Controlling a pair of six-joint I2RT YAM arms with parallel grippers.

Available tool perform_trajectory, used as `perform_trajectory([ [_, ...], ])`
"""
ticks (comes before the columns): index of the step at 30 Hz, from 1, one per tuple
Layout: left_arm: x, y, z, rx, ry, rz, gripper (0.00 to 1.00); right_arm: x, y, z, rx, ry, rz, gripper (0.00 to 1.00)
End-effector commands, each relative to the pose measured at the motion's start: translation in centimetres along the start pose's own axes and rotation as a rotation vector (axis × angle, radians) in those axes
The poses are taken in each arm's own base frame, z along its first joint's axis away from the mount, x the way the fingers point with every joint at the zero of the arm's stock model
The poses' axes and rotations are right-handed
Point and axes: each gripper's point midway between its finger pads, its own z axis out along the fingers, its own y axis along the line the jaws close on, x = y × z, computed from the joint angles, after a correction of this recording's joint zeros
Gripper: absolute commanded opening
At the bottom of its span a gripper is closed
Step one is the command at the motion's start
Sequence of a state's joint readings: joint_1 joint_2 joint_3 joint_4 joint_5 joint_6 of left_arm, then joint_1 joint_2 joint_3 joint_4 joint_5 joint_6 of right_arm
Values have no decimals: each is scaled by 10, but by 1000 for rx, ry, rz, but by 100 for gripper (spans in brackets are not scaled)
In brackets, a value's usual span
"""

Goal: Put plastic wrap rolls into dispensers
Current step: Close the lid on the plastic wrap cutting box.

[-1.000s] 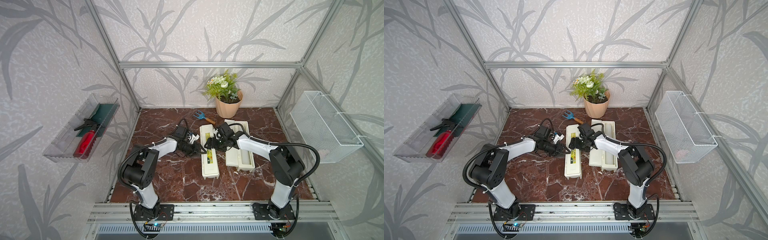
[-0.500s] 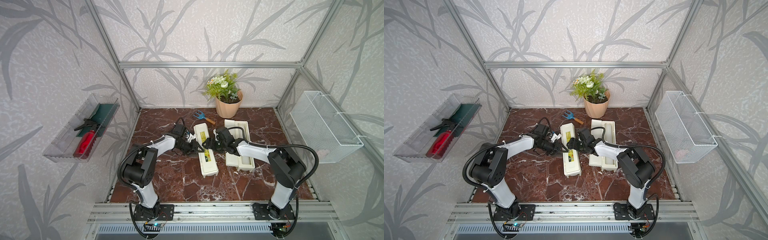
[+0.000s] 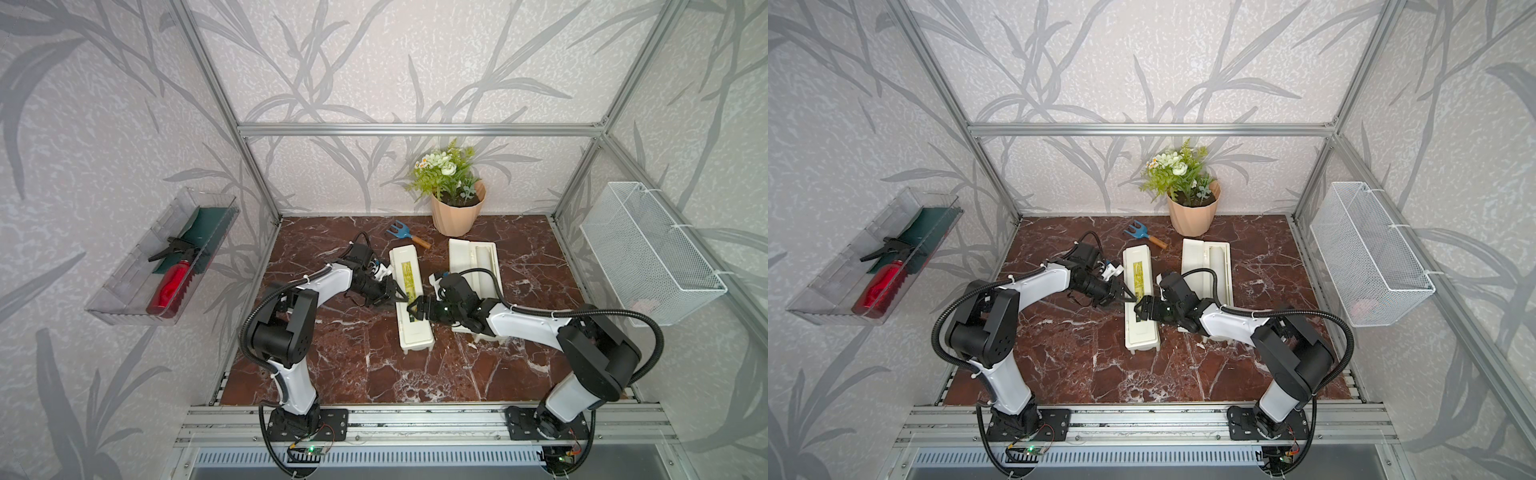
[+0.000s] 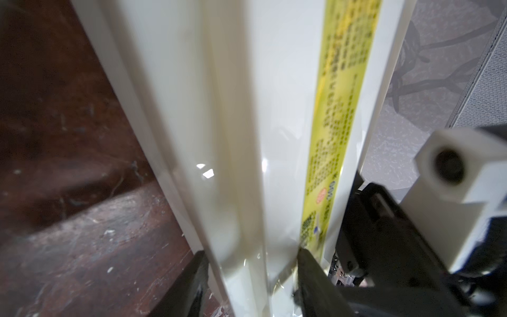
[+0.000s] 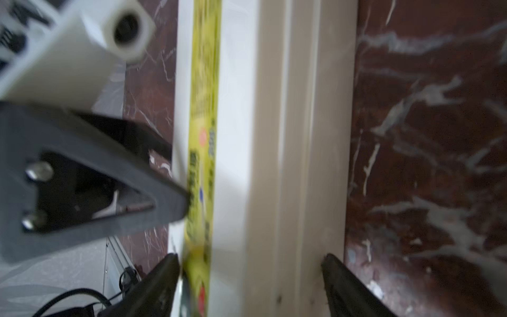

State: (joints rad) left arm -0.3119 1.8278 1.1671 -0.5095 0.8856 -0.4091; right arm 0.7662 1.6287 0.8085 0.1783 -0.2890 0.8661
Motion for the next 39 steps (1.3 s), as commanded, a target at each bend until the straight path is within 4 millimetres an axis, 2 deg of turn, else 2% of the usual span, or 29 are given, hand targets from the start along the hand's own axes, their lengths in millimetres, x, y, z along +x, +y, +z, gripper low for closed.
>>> perform_trajectory([
  [1,-30,-20,9,18,-63,146,51,56,57,-1,-235,205,-100,81],
  [4,-24,-23,11,14,-51,151,51,66,49,2,-196,223,-104,81],
  [6,-14,-23,11,0,-47,158,51,65,43,1,-203,179,-76,81],
  [13,20,-7,8,-29,-46,122,52,70,30,10,-196,156,-31,81],
  [19,38,1,3,-52,-39,120,52,51,35,20,-199,70,-16,79],
  [22,40,0,4,-38,-39,117,52,53,36,22,-191,73,-19,76],
  [23,42,1,6,-35,-33,115,52,53,34,22,-188,68,-8,72],
  [28,57,9,17,-19,-2,81,52,60,8,32,-151,45,70,61],
  [34,74,23,30,-28,28,42,52,70,-8,45,-142,66,153,43],
  [37,76,25,32,-29,26,32,52,75,-18,44,-115,70,165,42],
  [39,77,29,32,-41,25,26,52,71,-24,39,-94,44,166,43],
])
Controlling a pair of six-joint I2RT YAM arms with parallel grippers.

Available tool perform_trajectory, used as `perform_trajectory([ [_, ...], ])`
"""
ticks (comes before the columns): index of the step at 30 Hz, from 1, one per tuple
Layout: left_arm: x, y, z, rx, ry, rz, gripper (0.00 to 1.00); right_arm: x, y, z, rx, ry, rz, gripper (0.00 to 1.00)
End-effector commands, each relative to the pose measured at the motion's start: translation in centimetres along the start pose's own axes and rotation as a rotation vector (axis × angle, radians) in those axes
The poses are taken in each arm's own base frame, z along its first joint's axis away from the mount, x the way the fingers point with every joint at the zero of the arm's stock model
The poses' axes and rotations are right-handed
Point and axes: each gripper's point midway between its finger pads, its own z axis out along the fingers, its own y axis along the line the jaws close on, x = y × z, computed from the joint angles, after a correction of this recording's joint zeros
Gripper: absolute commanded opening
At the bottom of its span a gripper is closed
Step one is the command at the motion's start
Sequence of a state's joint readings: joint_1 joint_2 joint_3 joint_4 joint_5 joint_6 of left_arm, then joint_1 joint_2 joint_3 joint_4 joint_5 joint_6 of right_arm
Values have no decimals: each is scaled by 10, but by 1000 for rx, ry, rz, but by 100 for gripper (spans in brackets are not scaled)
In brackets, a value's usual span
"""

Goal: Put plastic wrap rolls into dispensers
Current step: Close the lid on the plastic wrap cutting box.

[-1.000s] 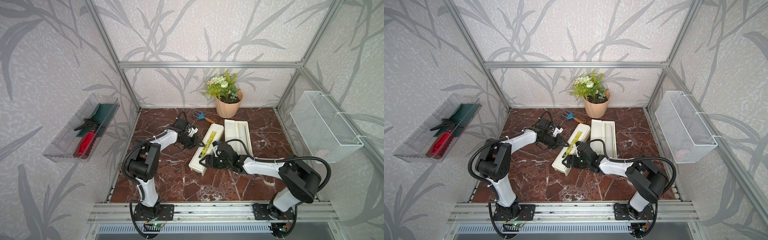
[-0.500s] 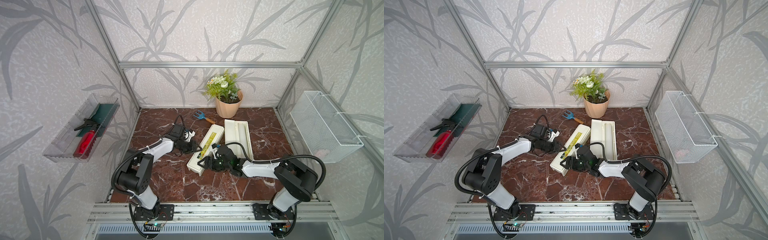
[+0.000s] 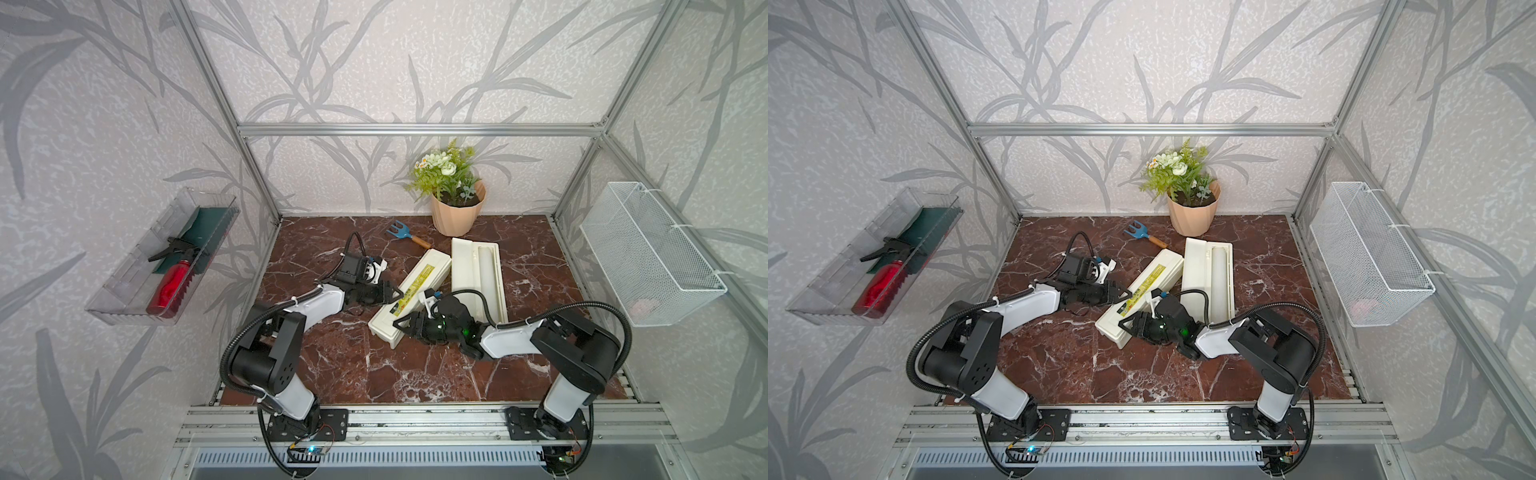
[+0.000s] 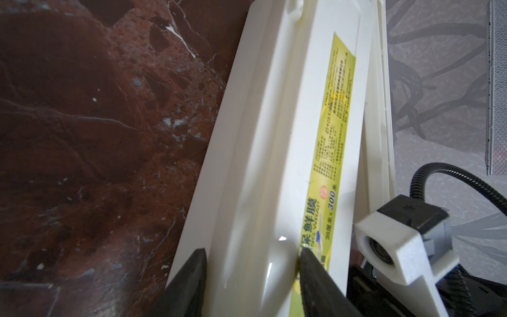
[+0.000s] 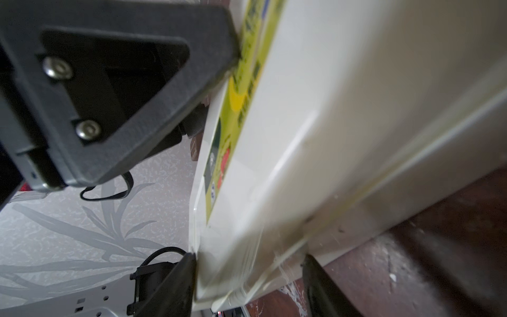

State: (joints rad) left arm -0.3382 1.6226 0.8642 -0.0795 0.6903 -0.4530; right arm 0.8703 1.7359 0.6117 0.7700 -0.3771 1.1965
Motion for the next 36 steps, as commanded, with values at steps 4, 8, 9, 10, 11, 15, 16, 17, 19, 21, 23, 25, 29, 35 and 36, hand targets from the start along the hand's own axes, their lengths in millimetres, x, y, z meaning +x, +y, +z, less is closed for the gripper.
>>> perform_trajectory([
  [4,100,4,17,19,333,-179,52,0,-44,-4,176,-65,-64,56],
  [8,100,4,15,6,329,-178,52,-5,-17,1,147,-45,-125,65],
  [9,100,4,14,3,327,-175,52,-7,-5,-2,134,-54,-134,67],
  [10,100,3,13,1,324,-170,52,-7,-8,-4,165,-59,-118,68],
  [11,99,3,11,-3,321,-170,52,-9,-12,-6,186,-71,-101,71],
  [15,102,3,7,-8,313,-172,52,-21,-36,-29,286,-201,-44,72],
  [16,103,3,6,-9,310,-177,52,-26,-36,-34,293,-234,-48,72],
  [17,103,4,5,-12,306,-179,52,-30,-34,-35,289,-253,-63,72],
  [19,103,3,4,-10,295,-186,51,-35,-28,-31,279,-234,-86,68],
  [21,103,2,1,-10,287,-191,51,-36,-21,-20,260,-184,-110,67],
  [23,104,2,-1,-14,276,-195,51,-35,-16,-7,226,-116,-112,65],
  [25,105,2,-4,-18,265,-198,51,-29,-11,10,195,-29,-126,61],
  [29,110,6,-12,-47,234,-213,51,-23,9,36,93,68,-186,54],
  [35,118,13,-15,-65,215,-245,51,-34,13,46,89,115,-237,49],
  [36,121,16,-15,-75,212,-251,51,-39,11,44,93,107,-239,49],
])
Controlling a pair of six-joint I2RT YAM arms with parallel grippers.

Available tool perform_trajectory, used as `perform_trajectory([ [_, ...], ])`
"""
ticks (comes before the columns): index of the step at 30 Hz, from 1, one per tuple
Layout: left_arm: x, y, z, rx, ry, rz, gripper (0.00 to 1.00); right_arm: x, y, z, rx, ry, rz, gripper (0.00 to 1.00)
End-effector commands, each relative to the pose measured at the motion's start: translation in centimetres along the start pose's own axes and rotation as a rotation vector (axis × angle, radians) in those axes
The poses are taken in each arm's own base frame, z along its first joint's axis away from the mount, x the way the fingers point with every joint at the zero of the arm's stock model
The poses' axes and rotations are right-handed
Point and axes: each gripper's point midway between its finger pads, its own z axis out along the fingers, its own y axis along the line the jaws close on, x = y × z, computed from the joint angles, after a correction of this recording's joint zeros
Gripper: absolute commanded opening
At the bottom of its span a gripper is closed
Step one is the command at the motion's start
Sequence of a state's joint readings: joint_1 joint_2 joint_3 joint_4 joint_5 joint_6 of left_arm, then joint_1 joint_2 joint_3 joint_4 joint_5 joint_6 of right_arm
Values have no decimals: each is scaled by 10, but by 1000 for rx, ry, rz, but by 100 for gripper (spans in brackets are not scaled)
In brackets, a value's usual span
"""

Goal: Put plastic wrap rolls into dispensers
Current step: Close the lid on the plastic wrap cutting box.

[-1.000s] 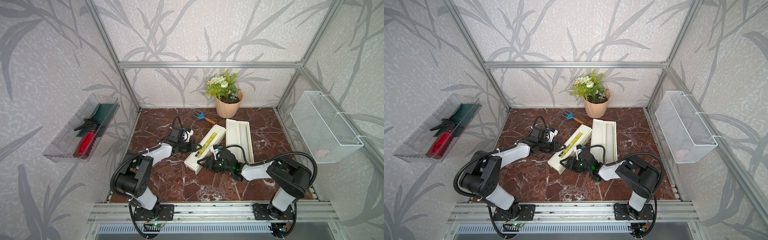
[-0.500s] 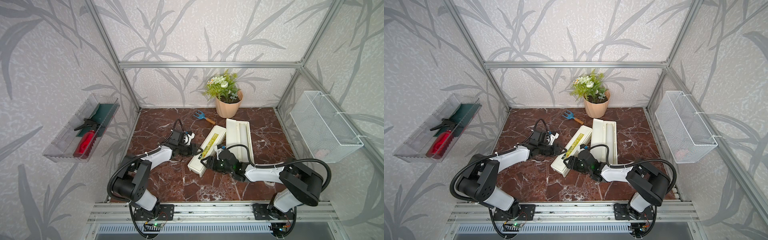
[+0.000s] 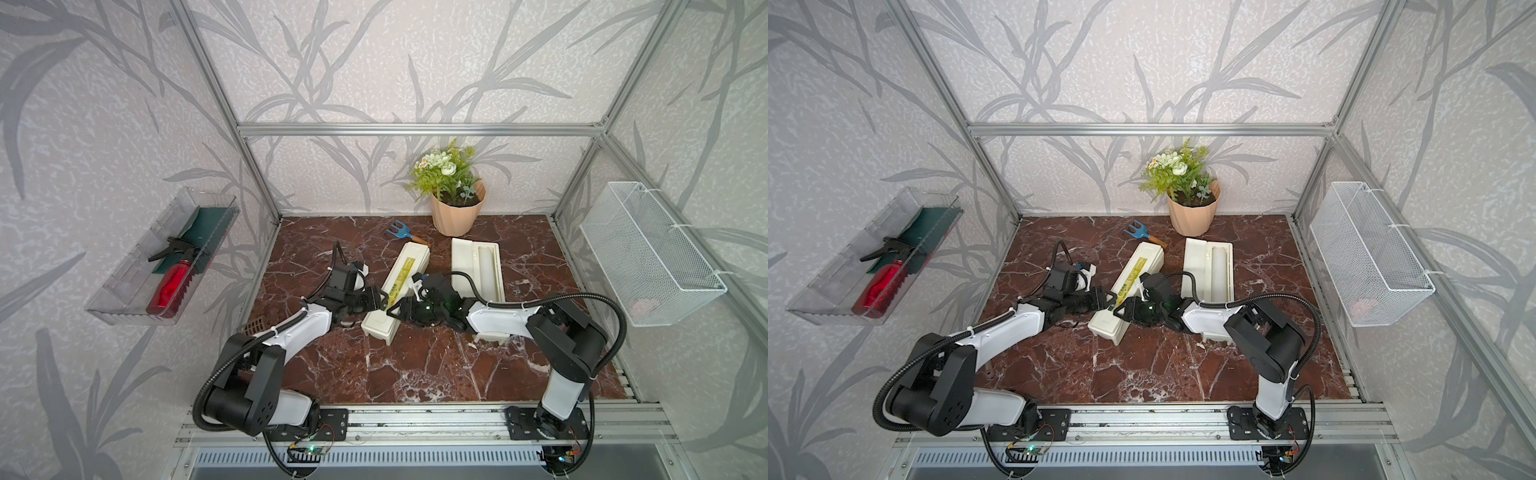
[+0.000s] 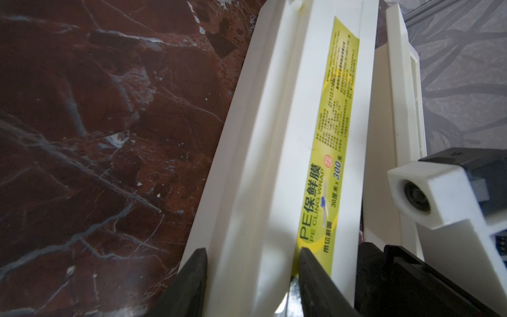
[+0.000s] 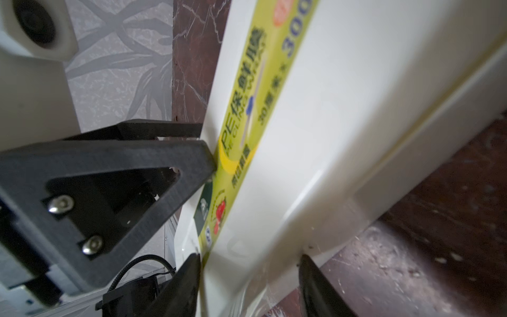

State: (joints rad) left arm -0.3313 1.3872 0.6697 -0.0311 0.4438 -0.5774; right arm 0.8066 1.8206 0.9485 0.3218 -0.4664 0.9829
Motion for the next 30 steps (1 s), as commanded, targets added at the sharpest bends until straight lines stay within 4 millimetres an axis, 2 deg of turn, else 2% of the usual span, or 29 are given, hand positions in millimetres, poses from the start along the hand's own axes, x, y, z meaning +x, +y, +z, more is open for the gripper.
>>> perform_trajectory([
  [1,116,-1,0,58,420,-146,51,-10,0,16,-30,-8,-134,49],
  [3,120,6,0,30,419,-167,51,-10,-2,19,-33,38,-127,51],
  [5,120,10,0,22,409,-187,52,-5,4,19,-43,72,-146,61],
  [9,116,9,-3,26,384,-194,52,12,0,3,0,77,-137,67],
  [12,110,5,-7,50,365,-196,54,21,-5,-9,14,59,-109,68],
  [17,102,-14,-10,157,384,-206,54,29,0,-18,12,25,-123,69],
  [23,107,-20,-13,191,426,-208,52,32,14,-31,-2,-6,-112,71],
  [28,109,-20,-9,228,438,-263,44,54,8,-31,46,17,-105,73],
  [30,112,-17,-7,222,448,-272,43,56,4,-33,38,-9,-80,73],
])
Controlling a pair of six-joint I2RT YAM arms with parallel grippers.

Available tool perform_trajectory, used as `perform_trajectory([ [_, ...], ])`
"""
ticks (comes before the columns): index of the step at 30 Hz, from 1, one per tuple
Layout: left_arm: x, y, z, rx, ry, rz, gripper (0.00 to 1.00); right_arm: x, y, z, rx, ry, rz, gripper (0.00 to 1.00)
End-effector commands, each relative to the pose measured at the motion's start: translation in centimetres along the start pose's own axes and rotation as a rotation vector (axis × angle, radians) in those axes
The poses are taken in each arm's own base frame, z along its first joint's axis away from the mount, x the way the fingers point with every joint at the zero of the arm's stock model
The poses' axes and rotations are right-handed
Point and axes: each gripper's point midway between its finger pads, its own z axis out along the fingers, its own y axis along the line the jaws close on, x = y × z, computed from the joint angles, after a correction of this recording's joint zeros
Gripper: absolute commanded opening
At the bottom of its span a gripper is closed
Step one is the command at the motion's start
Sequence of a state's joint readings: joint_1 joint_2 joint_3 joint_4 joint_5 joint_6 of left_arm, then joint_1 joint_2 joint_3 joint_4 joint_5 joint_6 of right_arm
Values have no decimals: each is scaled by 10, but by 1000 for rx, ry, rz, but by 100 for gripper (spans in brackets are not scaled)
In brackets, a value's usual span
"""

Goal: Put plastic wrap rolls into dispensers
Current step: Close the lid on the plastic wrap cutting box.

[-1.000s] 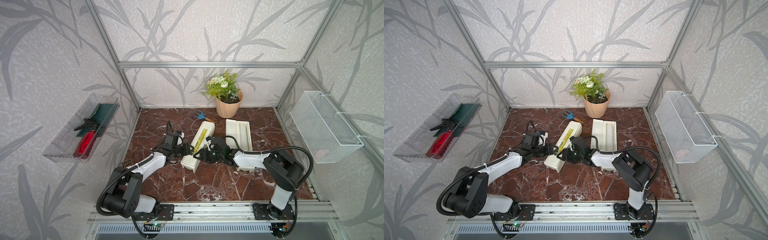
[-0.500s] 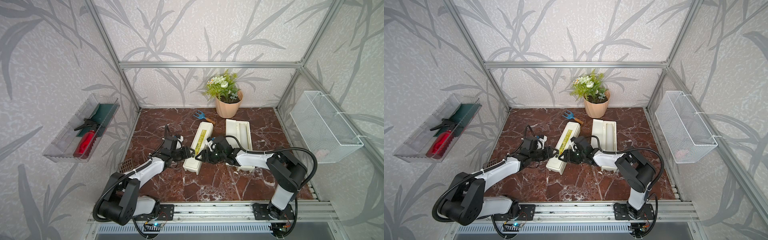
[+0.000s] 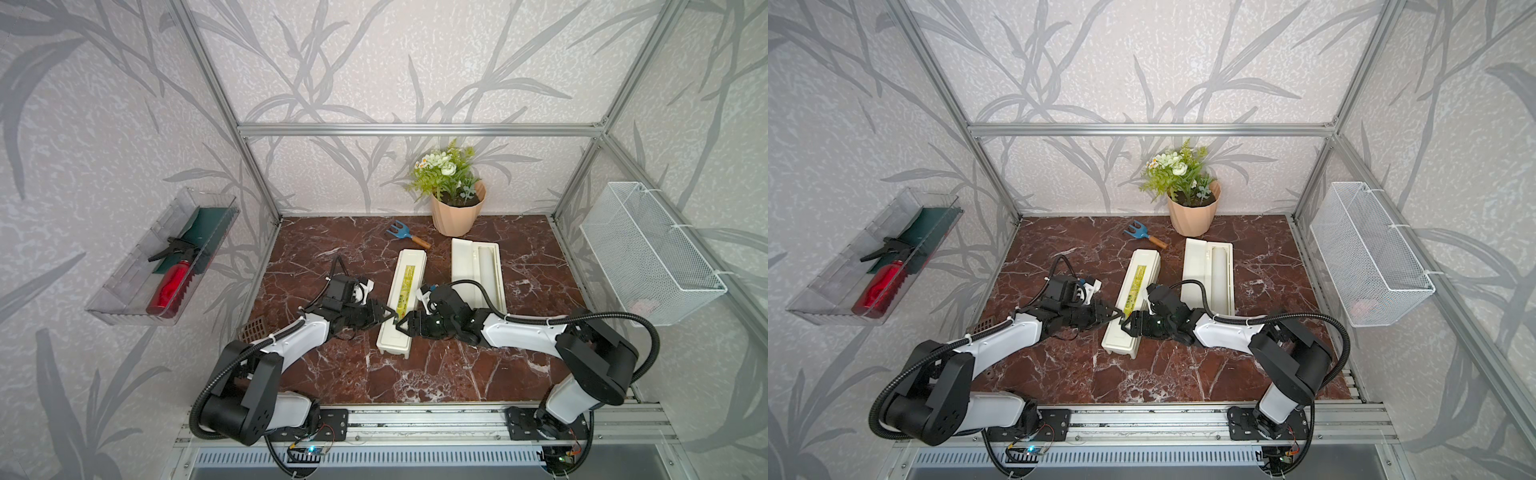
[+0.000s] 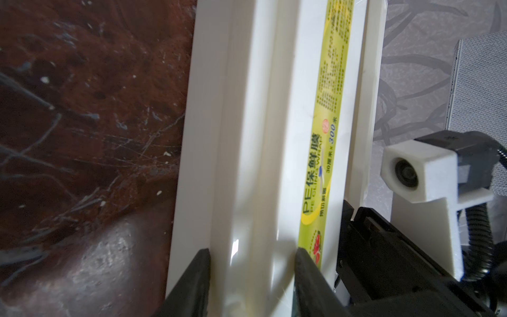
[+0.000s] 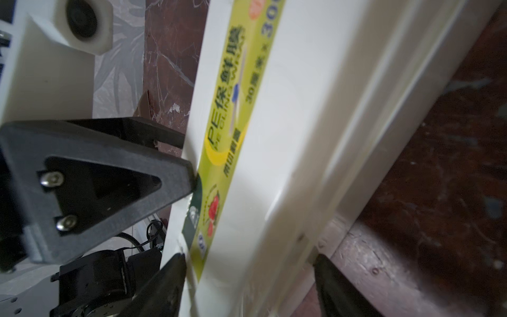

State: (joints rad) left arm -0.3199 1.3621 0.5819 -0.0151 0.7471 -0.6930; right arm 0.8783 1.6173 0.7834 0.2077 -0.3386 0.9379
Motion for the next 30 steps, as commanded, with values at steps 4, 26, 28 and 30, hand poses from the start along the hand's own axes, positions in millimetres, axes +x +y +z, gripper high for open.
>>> perform_trajectory([
  [4,60,20,13,23,229,-185,38,12,26,-5,-124,-18,2,74],
  [26,49,24,8,-27,195,-136,32,-3,44,-34,-86,-157,-115,97],
  [28,49,24,8,-29,189,-143,33,-6,54,-33,-118,-152,-120,91],
  [30,51,25,7,-30,190,-145,33,-4,65,-29,-147,-111,-125,83],
])
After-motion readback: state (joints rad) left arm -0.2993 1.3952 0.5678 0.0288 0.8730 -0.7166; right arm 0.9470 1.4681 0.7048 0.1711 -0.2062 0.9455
